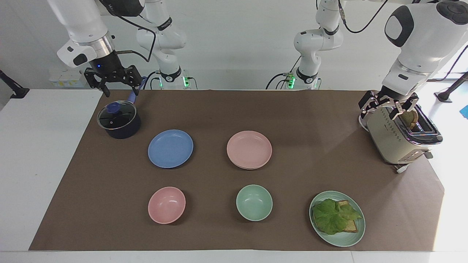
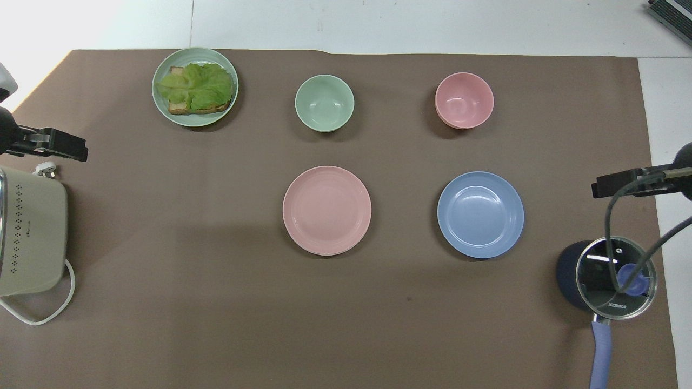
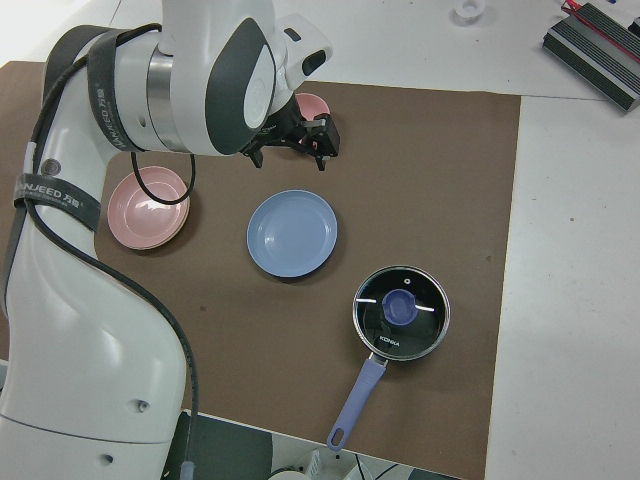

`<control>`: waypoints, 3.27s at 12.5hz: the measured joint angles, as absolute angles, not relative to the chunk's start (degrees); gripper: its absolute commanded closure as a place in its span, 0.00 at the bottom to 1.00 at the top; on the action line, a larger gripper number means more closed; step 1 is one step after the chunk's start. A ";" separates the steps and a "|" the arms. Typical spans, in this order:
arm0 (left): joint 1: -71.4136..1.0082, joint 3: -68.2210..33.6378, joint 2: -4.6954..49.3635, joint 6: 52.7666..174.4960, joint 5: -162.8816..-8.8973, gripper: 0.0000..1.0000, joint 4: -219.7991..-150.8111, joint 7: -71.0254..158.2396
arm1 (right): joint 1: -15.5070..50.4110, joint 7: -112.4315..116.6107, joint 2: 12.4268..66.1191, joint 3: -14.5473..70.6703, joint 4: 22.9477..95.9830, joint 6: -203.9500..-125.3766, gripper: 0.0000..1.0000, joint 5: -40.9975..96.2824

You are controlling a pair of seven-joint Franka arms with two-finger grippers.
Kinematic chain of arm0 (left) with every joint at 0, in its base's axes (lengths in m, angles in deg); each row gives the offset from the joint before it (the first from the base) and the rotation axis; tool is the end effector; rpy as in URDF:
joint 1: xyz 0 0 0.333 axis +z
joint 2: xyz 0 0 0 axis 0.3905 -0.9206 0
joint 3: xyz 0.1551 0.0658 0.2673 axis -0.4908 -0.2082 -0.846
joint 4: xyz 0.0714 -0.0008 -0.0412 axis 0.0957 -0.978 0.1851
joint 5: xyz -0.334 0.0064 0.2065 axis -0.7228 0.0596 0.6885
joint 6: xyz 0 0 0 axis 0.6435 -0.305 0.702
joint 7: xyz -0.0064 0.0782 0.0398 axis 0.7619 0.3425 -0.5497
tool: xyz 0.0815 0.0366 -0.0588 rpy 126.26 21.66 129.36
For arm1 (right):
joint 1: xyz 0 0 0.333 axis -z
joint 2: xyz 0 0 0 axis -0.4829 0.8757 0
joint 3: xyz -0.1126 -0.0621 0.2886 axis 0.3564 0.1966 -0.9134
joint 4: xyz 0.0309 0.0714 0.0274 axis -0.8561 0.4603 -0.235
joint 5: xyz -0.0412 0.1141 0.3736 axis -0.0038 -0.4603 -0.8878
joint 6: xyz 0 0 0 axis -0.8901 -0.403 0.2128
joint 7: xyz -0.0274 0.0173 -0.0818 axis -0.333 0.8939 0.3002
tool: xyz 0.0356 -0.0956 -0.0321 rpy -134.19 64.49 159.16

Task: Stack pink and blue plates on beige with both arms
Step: 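Reach the right gripper to the rim of the blue plate, then grasp the blue plate rim with the right gripper and lift, then carry the blue plate onto the pink plate and release it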

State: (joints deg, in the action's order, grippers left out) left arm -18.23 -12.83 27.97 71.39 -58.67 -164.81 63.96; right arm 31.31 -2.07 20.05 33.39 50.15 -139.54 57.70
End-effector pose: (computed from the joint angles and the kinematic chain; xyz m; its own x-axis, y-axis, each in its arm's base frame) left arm 0.5864 -0.0217 0.6030 0.9894 -0.1357 0.0524 -0.1343 -0.9905 -0.0298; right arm 0.5363 -0.0037 0.6311 0.9977 0.0583 0.0339 0.0585 -0.9983 -0.0048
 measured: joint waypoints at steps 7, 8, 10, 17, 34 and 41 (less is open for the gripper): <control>-18.22 -12.83 27.97 71.32 -58.67 0.00 -164.81 63.96 | 31.22 -2.07 24.36 33.25 63.42 -155.93 0.00 57.65; -18.22 -12.83 27.97 71.31 -58.67 0.00 -164.81 63.96 | 31.21 -2.07 26.02 33.23 65.58 -159.41 0.00 57.60; -18.22 -12.83 27.97 71.31 -58.67 0.00 -164.81 63.96 | 31.21 -2.07 29.38 33.22 70.02 -166.91 0.00 57.56; -18.22 -12.83 27.97 71.30 -58.67 0.00 -164.81 63.96 | 31.58 1.75 35.32 33.45 77.93 -177.14 0.85 56.12; -18.22 -12.83 27.97 71.30 -58.67 0.00 -164.81 63.97 | 31.66 3.55 31.95 32.90 70.06 -167.89 1.00 42.23; -18.22 -12.83 27.97 71.30 -58.67 0.00 -164.81 63.98 | 14.09 -16.18 31.08 32.11 70.18 -174.84 1.00 41.48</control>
